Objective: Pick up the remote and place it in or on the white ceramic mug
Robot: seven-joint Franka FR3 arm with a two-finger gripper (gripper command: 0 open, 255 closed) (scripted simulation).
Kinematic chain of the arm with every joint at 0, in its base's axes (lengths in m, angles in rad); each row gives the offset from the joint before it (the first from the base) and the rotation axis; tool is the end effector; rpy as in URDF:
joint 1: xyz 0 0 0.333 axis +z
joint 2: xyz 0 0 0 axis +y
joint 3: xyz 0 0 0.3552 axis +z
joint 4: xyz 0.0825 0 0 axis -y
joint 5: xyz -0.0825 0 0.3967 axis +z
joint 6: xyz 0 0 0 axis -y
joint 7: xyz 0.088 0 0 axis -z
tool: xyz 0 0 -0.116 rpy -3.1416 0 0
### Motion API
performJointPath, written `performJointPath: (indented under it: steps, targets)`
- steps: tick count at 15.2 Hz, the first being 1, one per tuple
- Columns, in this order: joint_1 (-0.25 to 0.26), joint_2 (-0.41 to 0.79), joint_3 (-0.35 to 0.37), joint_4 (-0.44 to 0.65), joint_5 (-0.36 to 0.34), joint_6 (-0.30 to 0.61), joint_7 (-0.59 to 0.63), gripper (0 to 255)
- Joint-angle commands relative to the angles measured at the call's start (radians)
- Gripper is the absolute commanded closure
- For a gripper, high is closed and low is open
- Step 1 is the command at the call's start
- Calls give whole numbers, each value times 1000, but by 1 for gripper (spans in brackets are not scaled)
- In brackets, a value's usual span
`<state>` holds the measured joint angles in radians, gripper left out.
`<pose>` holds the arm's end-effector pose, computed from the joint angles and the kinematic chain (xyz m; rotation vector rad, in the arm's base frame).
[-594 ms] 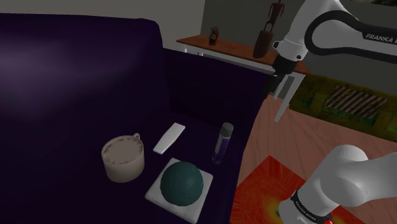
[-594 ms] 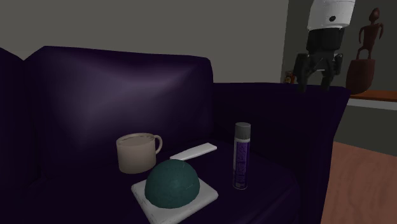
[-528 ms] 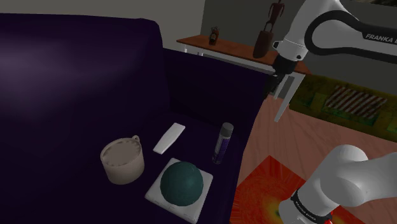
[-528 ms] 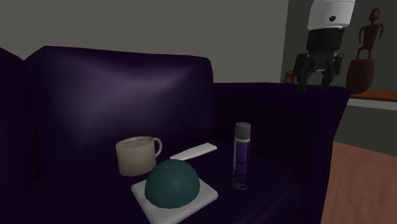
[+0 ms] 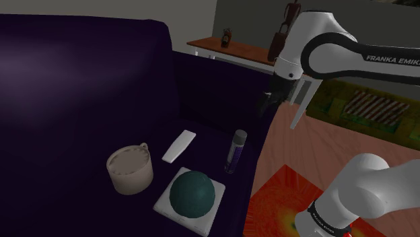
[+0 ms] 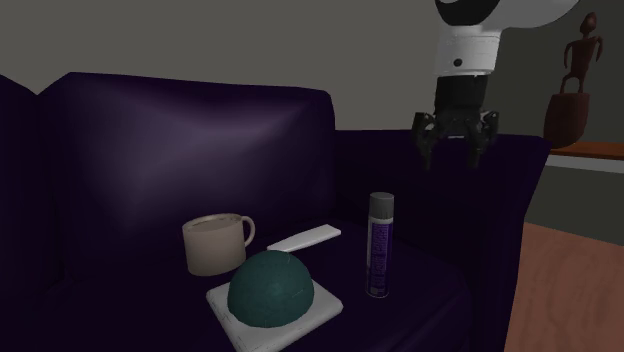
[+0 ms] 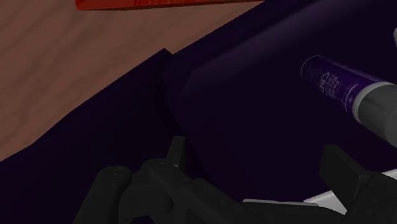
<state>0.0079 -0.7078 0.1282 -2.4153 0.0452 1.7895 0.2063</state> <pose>0.3298 0.0594 0.5733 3.1085 -0.1643 0.1296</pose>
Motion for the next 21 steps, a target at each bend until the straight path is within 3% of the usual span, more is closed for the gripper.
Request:
performJointPath:
  steps: [1, 7, 12, 17, 21]
  targets:
    - [-5, 38, 55, 0, 28, 35, 110, 0]
    - [-34, 192, 211, 37, 79, 144, 415, 0]
    - [-74, 370, 331, 119, 65, 230, 679, 0]
    - [-110, 587, 428, 245, -19, 293, 963, 0]
    - [-106, 780, 461, 374, -130, 316, 1195, 0]
